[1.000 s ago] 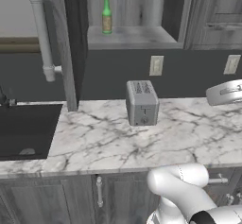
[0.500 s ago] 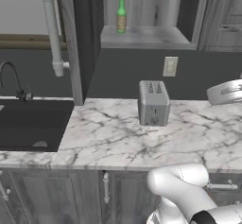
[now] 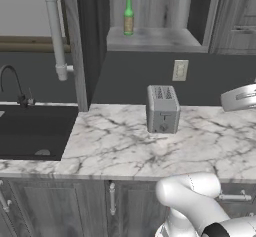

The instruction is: Get the candle and the beer from the cabinet and move them to the dining counter.

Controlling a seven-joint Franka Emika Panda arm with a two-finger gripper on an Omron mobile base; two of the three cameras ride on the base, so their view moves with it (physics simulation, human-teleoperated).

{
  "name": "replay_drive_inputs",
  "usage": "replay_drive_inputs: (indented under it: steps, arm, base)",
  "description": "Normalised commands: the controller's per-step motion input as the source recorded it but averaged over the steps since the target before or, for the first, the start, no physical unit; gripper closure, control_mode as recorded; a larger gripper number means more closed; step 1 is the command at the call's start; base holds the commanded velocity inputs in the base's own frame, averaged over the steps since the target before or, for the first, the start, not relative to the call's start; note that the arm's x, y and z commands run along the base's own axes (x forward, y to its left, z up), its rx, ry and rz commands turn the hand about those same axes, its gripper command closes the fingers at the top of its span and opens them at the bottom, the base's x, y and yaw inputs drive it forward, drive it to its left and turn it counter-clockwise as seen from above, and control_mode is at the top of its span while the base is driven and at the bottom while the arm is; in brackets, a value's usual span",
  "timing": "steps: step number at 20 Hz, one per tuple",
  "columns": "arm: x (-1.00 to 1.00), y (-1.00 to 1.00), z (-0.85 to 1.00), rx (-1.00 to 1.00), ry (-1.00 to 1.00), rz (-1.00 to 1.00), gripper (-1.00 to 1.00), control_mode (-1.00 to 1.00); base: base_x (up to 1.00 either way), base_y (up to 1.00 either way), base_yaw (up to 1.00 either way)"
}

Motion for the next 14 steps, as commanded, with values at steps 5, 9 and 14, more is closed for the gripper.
replay_drive_inputs:
  steps: [5,9,14]
  arm:
    - [-0.03,0.07,0.12,0.00,-0.12,0.04,-1.00,-1.00]
    - [-0.18,0.03,0.41,0.00,-0.32,0.15,-1.00,-1.00]
    - [-0.04,0.00,0.44,0.00,-0.33,0.17,-1.00,-1.00]
  base:
    - [0.00,0.00,0.00]
    - [0.00,0.00,0.00]
    - [0.00,0.00,0.00]
